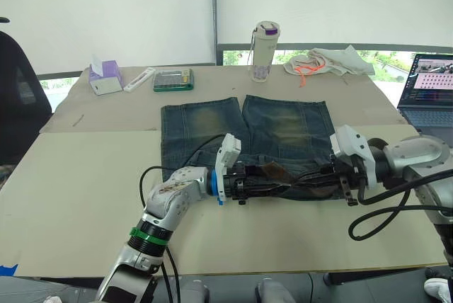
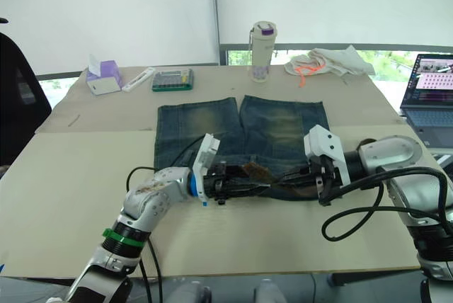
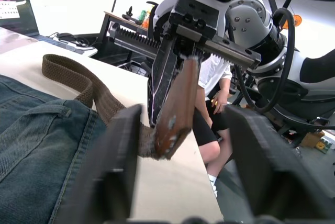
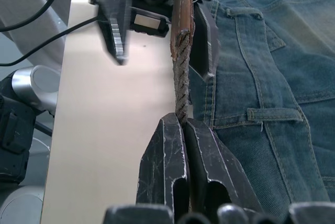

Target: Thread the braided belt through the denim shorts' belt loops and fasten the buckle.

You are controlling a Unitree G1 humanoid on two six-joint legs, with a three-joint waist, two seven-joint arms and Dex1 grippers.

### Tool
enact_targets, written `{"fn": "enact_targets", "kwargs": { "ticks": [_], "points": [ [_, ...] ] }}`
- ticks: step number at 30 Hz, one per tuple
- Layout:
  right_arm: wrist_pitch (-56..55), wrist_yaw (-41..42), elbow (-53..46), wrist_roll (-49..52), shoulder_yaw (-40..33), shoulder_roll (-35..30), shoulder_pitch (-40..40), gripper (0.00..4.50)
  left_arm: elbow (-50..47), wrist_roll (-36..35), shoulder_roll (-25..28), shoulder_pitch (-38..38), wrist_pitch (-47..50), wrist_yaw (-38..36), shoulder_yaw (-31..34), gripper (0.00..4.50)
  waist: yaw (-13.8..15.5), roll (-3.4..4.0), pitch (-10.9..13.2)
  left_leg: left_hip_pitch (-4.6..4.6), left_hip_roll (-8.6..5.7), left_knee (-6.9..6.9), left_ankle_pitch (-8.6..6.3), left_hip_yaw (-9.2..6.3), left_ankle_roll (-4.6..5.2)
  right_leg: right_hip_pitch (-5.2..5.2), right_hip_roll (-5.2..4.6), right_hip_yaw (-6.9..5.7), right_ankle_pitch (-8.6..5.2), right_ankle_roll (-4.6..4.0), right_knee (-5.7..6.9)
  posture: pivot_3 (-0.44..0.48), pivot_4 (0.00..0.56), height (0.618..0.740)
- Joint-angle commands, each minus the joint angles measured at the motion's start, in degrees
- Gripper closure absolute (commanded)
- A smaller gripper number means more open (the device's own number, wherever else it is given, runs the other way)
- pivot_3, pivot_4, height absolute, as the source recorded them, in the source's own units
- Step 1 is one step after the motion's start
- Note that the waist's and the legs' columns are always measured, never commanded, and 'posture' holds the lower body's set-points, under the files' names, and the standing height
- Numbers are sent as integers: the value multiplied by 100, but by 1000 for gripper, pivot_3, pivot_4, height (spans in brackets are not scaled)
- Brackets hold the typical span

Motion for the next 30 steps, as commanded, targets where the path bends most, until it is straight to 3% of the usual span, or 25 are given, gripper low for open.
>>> {"fn": "enact_targets", "kwargs": {
  "ticks": [1, 4, 10, 13, 16, 19, 25, 28, 30],
  "points": [
    [14, 15, -119, 99, -144, -95, -34, 4500, -214, -3, -37, -16, -162, -36, 78, 3551, 0, 0, 0, 0, 0, 0, 0, 0, 0, 0, 0, 0, 0, 0, 0, 0, 150, 740],
    [10, 99, -81, 45, -71, -183, -9, 4500, -228, 7, -53, -2, -177, -32, 71, 4453, 2, 0, 0, 0, 0, 0, 0, 0, 0, 0, 0, 0, 0, 0, 0, 0, 150, 740],
    [228, -124, -159, 206, -400, -215, 350, 2460, -149, -124, -321, 18, -79, 358, 293, 4500, 28, -1, 0, -1, -2, 1, 0, -1, 0, 1, -1, -1, -1, 1, -1, 0, 150, 740],
    [497, -490, -307, 540, -996, -89, 822, 1276, -9, -171, -578, -19, 62, 891, 538, 4500, 70, -2, 1, -5, -8, 6, -1, -5, 1, 1, -7, 0, -1, 4, -2, 0, 150, 740],
    [959, -1195, -405, 952, -1860, 218, 1316, 396, 154, -116, -762, -22, 315, 1313, 612, 4500, 116, -4, -1, -4, -8, 14, -5, -10, 7, 5, -6, 1, 0, 6, -1, 0, 150, 740],
    [1712, -1989, -812, 1895, -2797, 692, 1691, 396, 256, -184, -856, -1, 577, 1428, 637, 4500, 130, -6, -1, -5, -10, 15, -6, -9, 10, 7, -5, 3, 0, 7, 1, 0, 150, 740],
    [2461, -3346, -1522, 3650, -3666, 1486, 2182, 396, 510, -642, -1320, -196, 952, 1987, 1201, 4500, 129, -7, 0, -4, -12, 16, -7, -12, 12, 5, -5, 13, -3, 12, 8, 0, 150, 740],
    [2606, -3965, -1912, 4301, -3316, 1860, 2520, 396, 634, -1357, -1667, -439, 1497, 2424, 1746, 4500, 119, -8, 0, -6, -12, 17, -10, -12, 16, 6, -6, 12, -5, 14, 7, 0, 150, 740],
    [2497, -4223, -2236, 4007, -2565, 2252, 2831, 396, 730, -1858, -1850, -645, 1846, 2660, 2070, 4500, 114, -13, -4, -6, -13, 19, -16, -12, 26, 6, -6, 13, -6, 17, 8, 0, 150, 740]
  ]
}}
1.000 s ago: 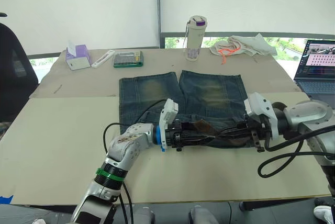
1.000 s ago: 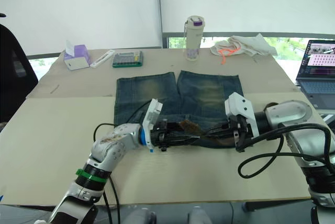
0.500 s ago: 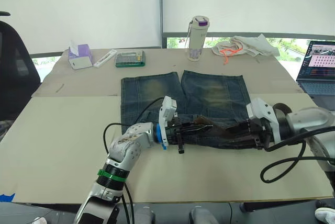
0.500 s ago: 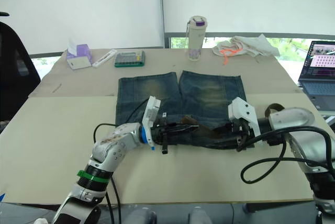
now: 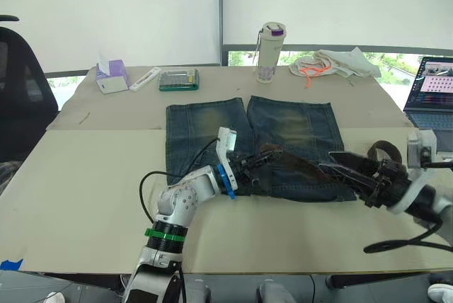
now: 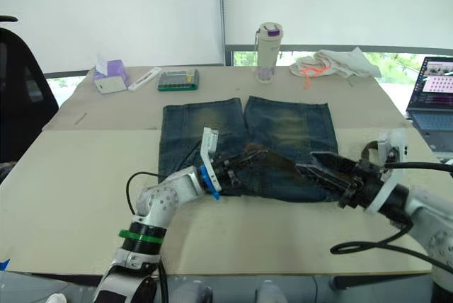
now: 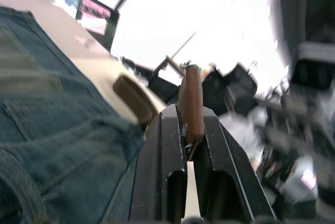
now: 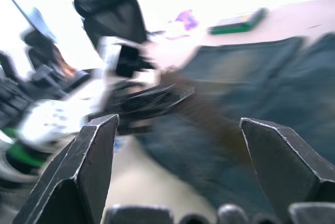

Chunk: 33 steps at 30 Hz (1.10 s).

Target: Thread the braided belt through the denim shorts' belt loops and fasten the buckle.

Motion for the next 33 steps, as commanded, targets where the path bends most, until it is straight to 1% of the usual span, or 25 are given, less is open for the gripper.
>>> {"fn": "enact_targets", "kwargs": {
  "ticks": [1, 2, 4, 6, 8, 11, 15, 22, 26, 29, 33],
  "points": [
    [-135, -633, -541, -190, 1065, 650, 379, 396, 51, -1045, -338, -442, 629, 480, 601, 4500, -10, -5, -6, 1, 0, 0, -1, 0, 2, 1, 2, -3, -3, 5, 2, 0, 150, 740],
    [-382, -850, -469, -479, 1299, 937, 360, 396, 107, -1229, -391, -531, 777, 634, 726, 4500, -29, -4, -6, 0, 5, 0, -2, 1, 2, -1, 7, -5, -4, 6, 1, 0, 150, 740],
    [-781, -1166, -347, -841, 1509, 1367, 282, 396, 146, -1440, -442, -618, 945, 882, 861, 4500, -83, 3, -10, 3, 4, 0, -1, -1, 2, -4, 5, -1, -4, 6, 9, 0, 150, 740],
    [-1116, -1531, -252, -870, 1595, 1960, 163, 396, 172, -1665, -490, -651, 1055, 1156, 971, 4500, -107, 16, -18, 5, -10, 0, -1, -3, 1, -7, -6, 10, -9, 15, 19, 0, 150, 740],
    [-1553, -1786, -175, -818, 1672, 2622, 46, 396, 150, -1812, -508, -616, 1146, 1350, 1020, 4500, -118, 7, -23, 5, -11, 2, -1, -5, 1, -8, -5, 10, -10, 15, 20, 0, 150, 740],
    [-1949, -2014, -134, -769, 1742, 3216, -134, 396, 96, -1872, -510, -511, 1190, 1544, 972, 4500, -129, 12, -26, 5, -4, 0, -2, -12, 0, -12, 1, 7, -9, 13, 22, 0, 150, 740],
    [-2133, -2072, 8, -881, 1931, 3369, -321, 396, 67, -1994, -567, -429, 1198, 1675, 951, 4500, -113, 11, -26, 5, -12, 0, -1, -12, -1, -11, -6, 8, -9, 12, 23, 0, 150, 740],
    [-2435, -2199, 164, -681, 1907, 3486, -463, 396, -84, -2252, -552, -314, 1180, 1870, 934, 4500, -129, 12, -26, 5, -10, 0, -1, -12, 0, -13, -3, 7, -9, 11, 22, 0, 150, 740],
    [-2590, -2296, 265, -474, 1805, 3592, -513, 396, -105, -2284, -494, -269, 1159, 1912, 891, 4500, -130, 12, -26, 6, -9, -1, -1, -11, 0, -13, -2, 7, -9, 11, 21, 0, 150, 740],
    [-2676, -2372, 311, -346, 1729, 3623, -561, 1176, -83, -2299, -473, -278, 1147, 1910, 889, 4500, -130, 12, -26, 5, -10, -1, -1, -11, 0, -13, -3, 7, -9, 10, 20, 0, 150, 740],
    [-2770, -2494, 361, -155, 1623, 3633, -626, 2609, -48, -2297, -438, -307, 1128, 1898, 886, 4500, -131, 12, -26, 5, -10, -1, -1, -10, 0, -12, -3, 7, -9, 11, 18, 0, 150, 740]
  ]
}}
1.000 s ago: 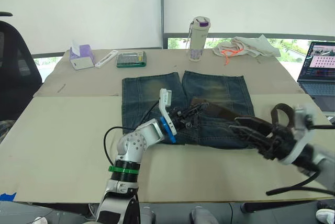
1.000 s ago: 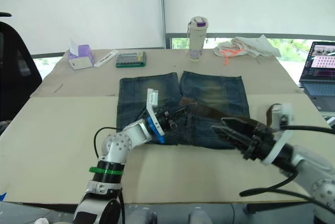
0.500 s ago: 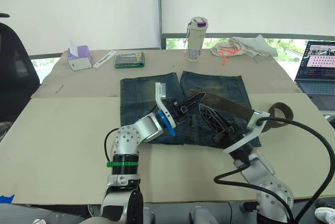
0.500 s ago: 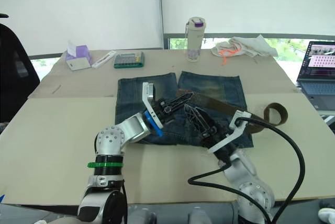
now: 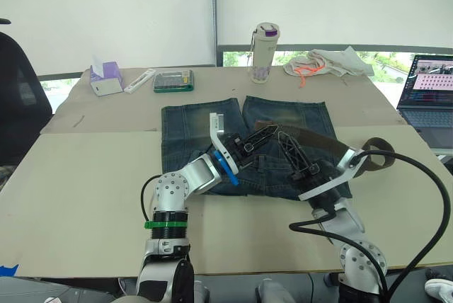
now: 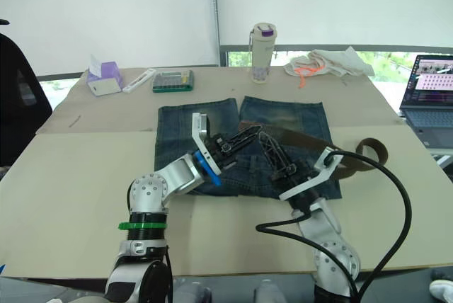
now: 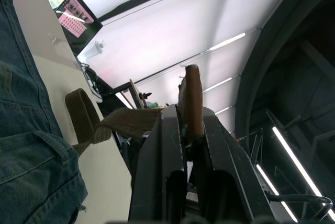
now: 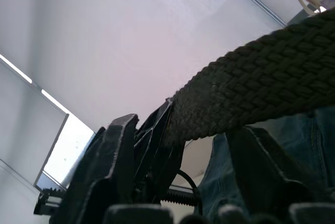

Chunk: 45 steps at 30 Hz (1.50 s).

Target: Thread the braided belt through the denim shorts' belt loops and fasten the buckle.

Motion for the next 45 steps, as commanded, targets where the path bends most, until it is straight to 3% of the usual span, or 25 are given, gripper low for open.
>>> {"fn": "enact_targets", "kwargs": {
  "ticks": [1, 3, 28, 31, 42, 45],
  "points": [
    [-285, -92, -113, 245, -183, 1, -160, 2923, -182, -144, -120, -34, -21, -41, -33, 4500, 0, 0, 0, 0, 0, 0, 0, 0, 0, 0, 0, 0, 0, 0, 0, 0, 150, 740],
    [-300, -88, -83, 276, -192, -52, -152, 3586, -174, -147, -112, -43, -25, -45, -23, 4500, -2, 0, 0, 0, 0, -1, 0, 1, 0, 0, 0, 0, 0, 0, -1, 0, 150, 740],
    [-152, -39, -208, 768, -161, -719, 126, 3586, -137, -51, 4, -58, -17, -183, -78, 4500, -2, -2, 1, -2, 0, -11, 0, 3, 0, 2, 1, 0, 0, 0, -20, 0, 150, 740],
    [-189, -68, -195, 764, -173, -742, 131, 4429, -133, -16, 33, -54, -15, -211, -100, 4500, -2, -2, 1, -2, 0, -14, 0, 3, 0, 3, 0, 0, 0, 0, -22, 0, 150, 740],
    [-184, -82, -103, 893, -261, -921, 56, 4472, -294, 0, 144, 48, 47, -602, -229, 4500, -2, -2, 2, -2, 1, -19, 0, 3, 0, 3, 1, 0, 1, -1, -28, 0, 150, 740],
    [-127, -54, 18, 978, -463, -1209, 55, 4500, -506, -301, 235, 114, 274, -978, -277, 3423, -4, -1, 3, -2, 0, -22, 0, 5, 0, 3, 0, 0, 1, -1, -31, 0, 150, 740]
  ]
}}
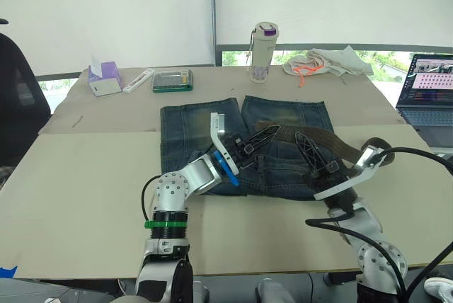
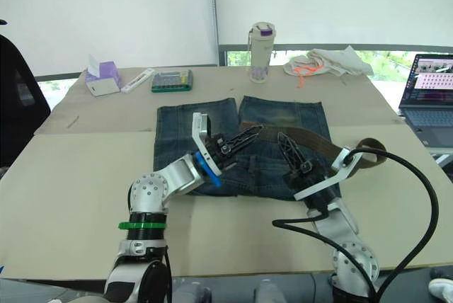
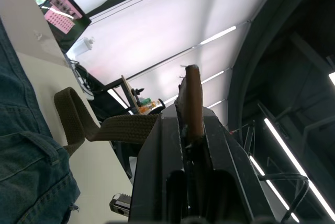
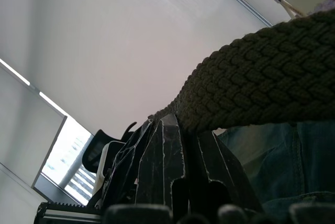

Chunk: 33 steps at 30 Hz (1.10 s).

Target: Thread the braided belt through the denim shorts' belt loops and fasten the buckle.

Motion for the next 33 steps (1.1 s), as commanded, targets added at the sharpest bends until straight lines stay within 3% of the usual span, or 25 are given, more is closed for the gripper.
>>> {"fn": "enact_targets", "kwargs": {
  "ticks": [1, 6, 10, 14, 17, 33],
  "points": [
    [59, 58, 36, 243, -451, -428, -49, 4500, -499, -143, 130, 56, 81, -467, -166, 3141, 1, 1, 1, 0, 0, -1, 0, 0, 0, 0, -1, 0, 0, 0, 0, 0, 150, 740],
    [509, 451, 817, 237, -1098, -1644, 140, 4500, -1025, 1215, 948, 66, -840, -1328, -940, 1450, 21, 0, 2, -1, -3, -2, 0, 22, 0, 9, 0, -1, 3, -4, -16, 0, 150, 740],
    [945, 931, 1854, -74, -1477, -2705, 295, 4500, -1478, 2827, 1903, -5, -2389, -2316, -1811, 1450, 25, 5, 3, -3, 0, -9, 0, 43, 0, 9, 0, 2, 6, -11, -26, 0, 150, 740],
    [1359, 1126, 2623, -209, -1591, -3197, 148, 4500, -1488, 3857, 2738, 18, -3218, -3136, -2505, 1450, 12, 2, 6, -3, 9, -17, 0, 51, 1, 11, 6, 6, 6, -14, -33, 0, 150, 740],
    [1605, 1300, 2919, -318, -1639, -3388, 17, 4500, -1542, 4043, 2990, 110, -3360, -3380, -2600, 1450, 3, 0, 23, -6, 10, -17, 1, 58, 2, 10, 6, 14, 5, -13, -32, 0, 150, 740],
    [2159, 1082, 3808, -1273, -1505, -3542, -1253, 4500, -1602, 3908, 2915, 362, -2922, -3213, -2234, 1450, 23, 7, 21, -17, 7, -7, 1, 49, 3, 7, 2, 7, 7, -2, -28, 0, 150, 740]
  ]
}}
